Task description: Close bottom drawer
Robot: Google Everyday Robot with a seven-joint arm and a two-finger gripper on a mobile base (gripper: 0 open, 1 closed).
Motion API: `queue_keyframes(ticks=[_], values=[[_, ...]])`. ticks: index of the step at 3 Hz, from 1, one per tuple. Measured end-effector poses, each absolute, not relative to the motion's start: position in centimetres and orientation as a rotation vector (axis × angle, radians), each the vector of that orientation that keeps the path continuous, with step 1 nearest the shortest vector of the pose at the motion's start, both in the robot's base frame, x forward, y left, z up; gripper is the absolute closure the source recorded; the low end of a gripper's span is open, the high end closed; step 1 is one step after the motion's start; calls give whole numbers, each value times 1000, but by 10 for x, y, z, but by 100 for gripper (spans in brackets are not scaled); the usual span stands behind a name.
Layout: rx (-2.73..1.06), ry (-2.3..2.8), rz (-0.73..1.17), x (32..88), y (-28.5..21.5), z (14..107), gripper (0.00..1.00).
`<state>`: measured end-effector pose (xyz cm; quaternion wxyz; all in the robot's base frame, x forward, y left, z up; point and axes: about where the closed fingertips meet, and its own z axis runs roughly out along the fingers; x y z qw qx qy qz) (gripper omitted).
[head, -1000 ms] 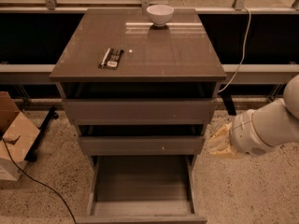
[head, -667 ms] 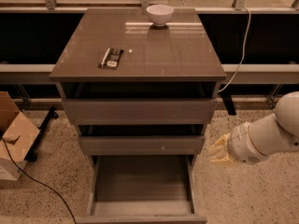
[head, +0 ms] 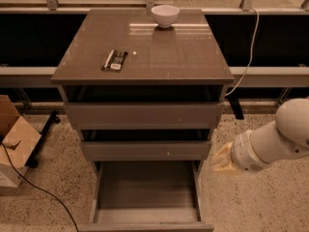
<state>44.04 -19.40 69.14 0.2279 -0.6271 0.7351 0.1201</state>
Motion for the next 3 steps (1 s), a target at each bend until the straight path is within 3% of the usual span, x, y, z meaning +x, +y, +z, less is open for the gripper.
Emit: queue_keyframes(ticks=[3], values=[[-1679, 2081, 572, 429, -179, 530, 100]])
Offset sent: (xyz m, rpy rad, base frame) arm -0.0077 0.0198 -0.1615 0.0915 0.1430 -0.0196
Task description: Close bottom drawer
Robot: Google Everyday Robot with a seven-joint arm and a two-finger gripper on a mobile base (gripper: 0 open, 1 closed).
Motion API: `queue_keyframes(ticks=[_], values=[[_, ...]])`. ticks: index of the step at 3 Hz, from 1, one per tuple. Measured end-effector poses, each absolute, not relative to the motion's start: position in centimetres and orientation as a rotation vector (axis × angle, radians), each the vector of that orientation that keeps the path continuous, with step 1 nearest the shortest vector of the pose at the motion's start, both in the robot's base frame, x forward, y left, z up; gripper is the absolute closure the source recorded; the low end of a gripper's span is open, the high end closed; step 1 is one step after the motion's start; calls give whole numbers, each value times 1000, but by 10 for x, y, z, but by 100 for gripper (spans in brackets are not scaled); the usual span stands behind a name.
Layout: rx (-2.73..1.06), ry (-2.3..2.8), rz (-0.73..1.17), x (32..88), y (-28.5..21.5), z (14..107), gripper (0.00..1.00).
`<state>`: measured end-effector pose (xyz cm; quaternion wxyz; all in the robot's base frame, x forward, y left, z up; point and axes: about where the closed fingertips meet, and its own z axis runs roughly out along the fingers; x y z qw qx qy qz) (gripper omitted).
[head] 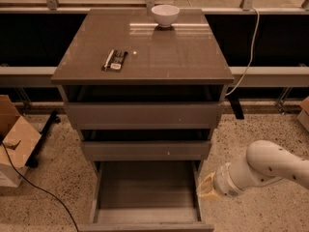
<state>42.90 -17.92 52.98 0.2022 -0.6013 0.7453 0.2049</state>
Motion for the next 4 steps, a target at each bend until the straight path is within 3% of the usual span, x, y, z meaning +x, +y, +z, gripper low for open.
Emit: queue_keyframes(ticks=[2, 4], values=[[-1631, 2077, 769, 409, -185, 427, 100], [-1629, 2090, 811, 405, -180, 409, 100]])
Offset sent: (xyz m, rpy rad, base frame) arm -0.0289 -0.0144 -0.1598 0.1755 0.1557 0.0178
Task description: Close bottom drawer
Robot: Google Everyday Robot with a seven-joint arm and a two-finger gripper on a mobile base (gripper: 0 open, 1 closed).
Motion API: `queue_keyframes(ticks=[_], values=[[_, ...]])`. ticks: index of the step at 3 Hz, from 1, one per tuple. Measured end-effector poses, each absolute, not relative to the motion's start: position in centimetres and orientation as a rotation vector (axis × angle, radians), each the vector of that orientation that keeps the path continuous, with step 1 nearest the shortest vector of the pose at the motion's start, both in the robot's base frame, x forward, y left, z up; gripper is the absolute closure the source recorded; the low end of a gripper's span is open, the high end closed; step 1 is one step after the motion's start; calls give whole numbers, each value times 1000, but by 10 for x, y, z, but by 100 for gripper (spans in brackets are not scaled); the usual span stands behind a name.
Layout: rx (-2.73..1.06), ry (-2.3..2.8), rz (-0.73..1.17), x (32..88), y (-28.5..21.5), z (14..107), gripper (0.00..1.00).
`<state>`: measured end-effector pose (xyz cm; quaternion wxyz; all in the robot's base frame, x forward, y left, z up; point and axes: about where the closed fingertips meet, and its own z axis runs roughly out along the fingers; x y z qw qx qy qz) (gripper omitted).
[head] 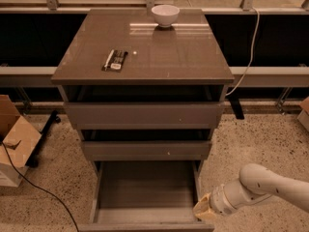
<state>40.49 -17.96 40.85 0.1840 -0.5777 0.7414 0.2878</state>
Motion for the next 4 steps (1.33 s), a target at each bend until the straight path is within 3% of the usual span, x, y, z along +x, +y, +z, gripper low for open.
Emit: queue_keyframes(ticks=[4], values=[[-1606, 2157, 835, 396, -175, 284, 100]])
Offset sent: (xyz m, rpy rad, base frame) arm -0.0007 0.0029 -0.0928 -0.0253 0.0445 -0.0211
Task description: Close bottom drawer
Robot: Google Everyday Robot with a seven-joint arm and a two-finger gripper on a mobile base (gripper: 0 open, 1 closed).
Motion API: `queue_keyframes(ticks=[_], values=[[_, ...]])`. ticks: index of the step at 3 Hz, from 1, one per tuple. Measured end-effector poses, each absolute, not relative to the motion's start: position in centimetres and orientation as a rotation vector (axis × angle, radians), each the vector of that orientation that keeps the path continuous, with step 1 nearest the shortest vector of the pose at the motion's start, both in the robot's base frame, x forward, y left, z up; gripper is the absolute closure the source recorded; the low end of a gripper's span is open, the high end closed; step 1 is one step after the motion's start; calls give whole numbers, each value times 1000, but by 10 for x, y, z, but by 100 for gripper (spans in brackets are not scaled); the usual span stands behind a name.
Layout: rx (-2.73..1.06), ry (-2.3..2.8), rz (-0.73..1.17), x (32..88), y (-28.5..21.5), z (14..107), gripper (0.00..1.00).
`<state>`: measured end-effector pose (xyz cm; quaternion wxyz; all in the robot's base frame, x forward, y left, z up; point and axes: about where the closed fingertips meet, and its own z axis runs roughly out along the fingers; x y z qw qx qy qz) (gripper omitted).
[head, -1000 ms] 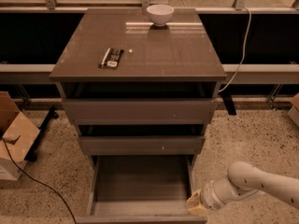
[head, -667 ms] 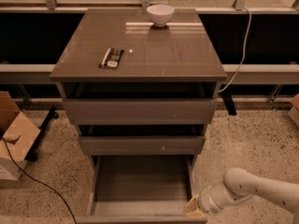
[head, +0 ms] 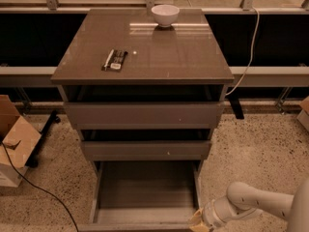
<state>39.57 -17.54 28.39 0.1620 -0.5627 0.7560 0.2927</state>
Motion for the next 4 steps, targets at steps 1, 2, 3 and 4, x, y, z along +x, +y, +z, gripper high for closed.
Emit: queue_keyframes(ticks=[1, 2, 3, 4], values=[[-1591, 2192, 843, 389, -178, 256, 100], [-1558, 2218, 860, 385, -180, 229, 100], [-1520, 2236, 881, 384, -181, 207, 100], [-1486, 2218, 904, 395, -176, 193, 100]])
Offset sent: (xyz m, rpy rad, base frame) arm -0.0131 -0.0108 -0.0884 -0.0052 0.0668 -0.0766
